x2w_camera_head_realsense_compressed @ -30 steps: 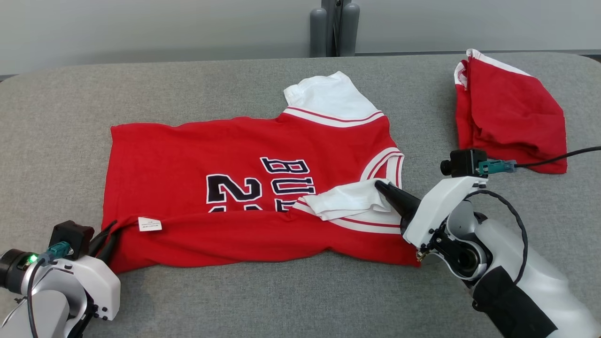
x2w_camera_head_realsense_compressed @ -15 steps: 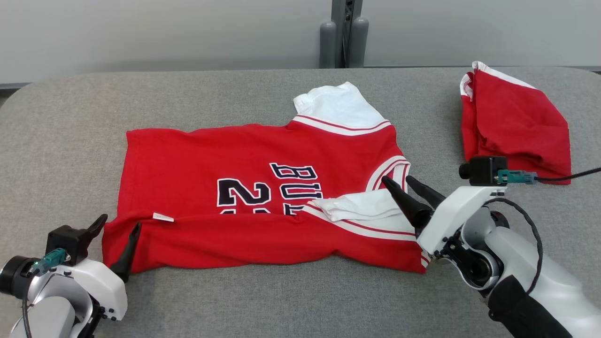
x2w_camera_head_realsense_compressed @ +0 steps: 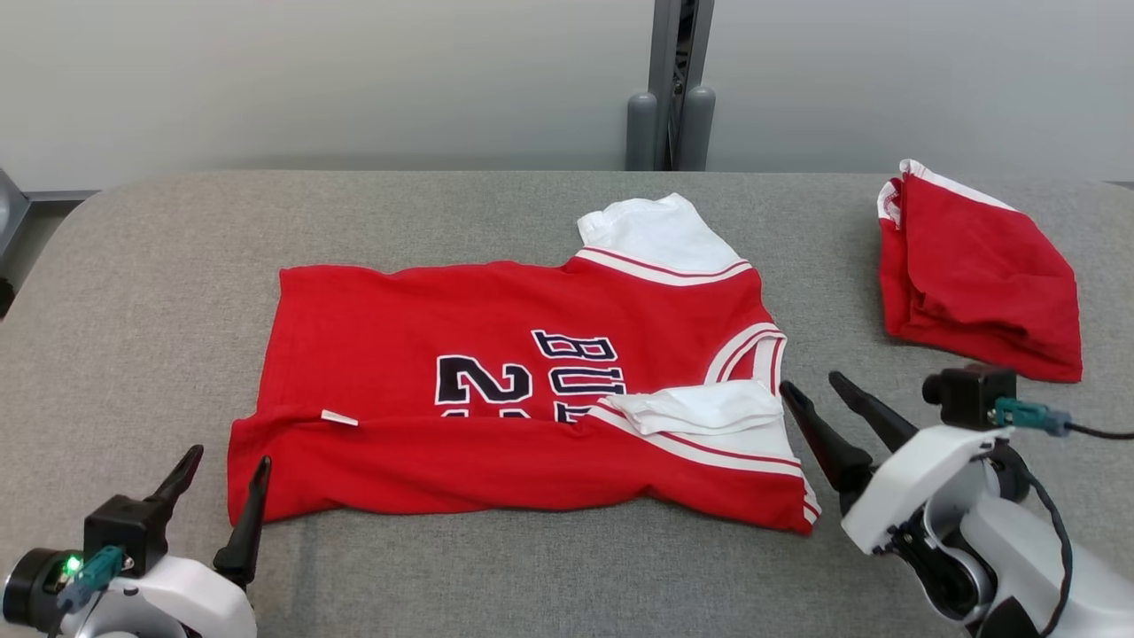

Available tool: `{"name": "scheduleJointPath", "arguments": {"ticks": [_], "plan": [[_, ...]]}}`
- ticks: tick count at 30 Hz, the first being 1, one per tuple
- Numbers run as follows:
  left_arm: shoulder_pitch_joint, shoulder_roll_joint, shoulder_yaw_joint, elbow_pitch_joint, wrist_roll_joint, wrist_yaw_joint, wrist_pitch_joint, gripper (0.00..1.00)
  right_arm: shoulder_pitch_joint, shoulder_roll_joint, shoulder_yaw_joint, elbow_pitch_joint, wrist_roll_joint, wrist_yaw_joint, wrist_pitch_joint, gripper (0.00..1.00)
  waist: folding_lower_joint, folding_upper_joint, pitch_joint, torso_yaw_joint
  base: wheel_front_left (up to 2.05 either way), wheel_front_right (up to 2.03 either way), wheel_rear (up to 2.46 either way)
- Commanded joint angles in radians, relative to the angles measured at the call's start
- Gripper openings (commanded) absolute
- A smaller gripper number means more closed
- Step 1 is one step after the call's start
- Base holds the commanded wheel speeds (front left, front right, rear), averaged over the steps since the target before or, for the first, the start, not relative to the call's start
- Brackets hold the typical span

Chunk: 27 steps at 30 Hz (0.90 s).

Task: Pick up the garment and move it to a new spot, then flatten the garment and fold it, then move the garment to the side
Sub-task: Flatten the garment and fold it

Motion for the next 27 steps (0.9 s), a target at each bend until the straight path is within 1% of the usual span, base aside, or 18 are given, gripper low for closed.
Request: {"name": "scheduleJointPath", "arguments": {"ticks": [1, 4, 9, 15, 17, 21, 23, 27], "plan": [[0.024, -0.009, 0.022, -0.022, 0.016, 0.006, -0.003, 1.0, 0.029, -0.014, -0.01, -0.002, -0.018, 0.0, -0.01, 1.0, 0.0, 0.0, -0.003, 0.002, 0.0, 0.0, 0.0], [0.051, -0.027, 0.052, -0.038, 0.03, 0.003, -0.003, 1.0, 0.059, -0.02, -0.022, -0.007, -0.043, 0.0, -0.002, 1.0, 0.0, 0.0, -0.001, 0.002, 0.0, 0.0, 0.0], [0.068, -0.054, 0.092, -0.022, 0.044, -0.013, -0.003, 1.0, 0.102, -0.015, -0.053, -0.006, -0.077, 0.0, 0.029, 1.0, 0.0, 0.0, 0.012, -0.006, 0.0, 0.0, 0.0], [0.047, -0.063, 0.123, 0.054, 0.041, -0.033, -0.003, 1.0, 0.124, 0.011, -0.073, -0.017, -0.128, 0.0, 0.082, 1.0, 0.0, 0.0, 0.03, -0.024, 0.0, 0.0, 0.0], [0.033, -0.071, 0.133, 0.085, 0.022, -0.041, -0.003, 1.0, 0.128, 0.016, -0.076, -0.022, -0.144, 0.0, 0.107, 1.0, 0.0, 0.0, 0.036, -0.028, 0.0, 0.0, 0.0], [0.007, -0.072, 0.129, 0.149, 0.015, -0.051, -0.003, 1.0, 0.139, 0.026, -0.092, -0.036, -0.174, 0.0, 0.144, 1.0, 0.0, 0.0, 0.05, -0.036, 0.0, 0.0, 0.0], [-0.003, -0.084, 0.14, 0.16, -0.007, -0.055, -0.003, 1.0, 0.143, 0.026, -0.102, -0.035, -0.193, 0.0, 0.163, 1.0, 0.0, 0.0, 0.055, -0.036, 0.0, 0.0, 0.0], [-0.018, -0.087, 0.136, 0.191, -0.017, -0.057, -0.003, 1.0, 0.148, 0.037, -0.112, -0.041, -0.215, 0.0, 0.196, 1.0, 0.0, 0.0, 0.065, -0.036, 0.0, 0.0, 0.0]]}}
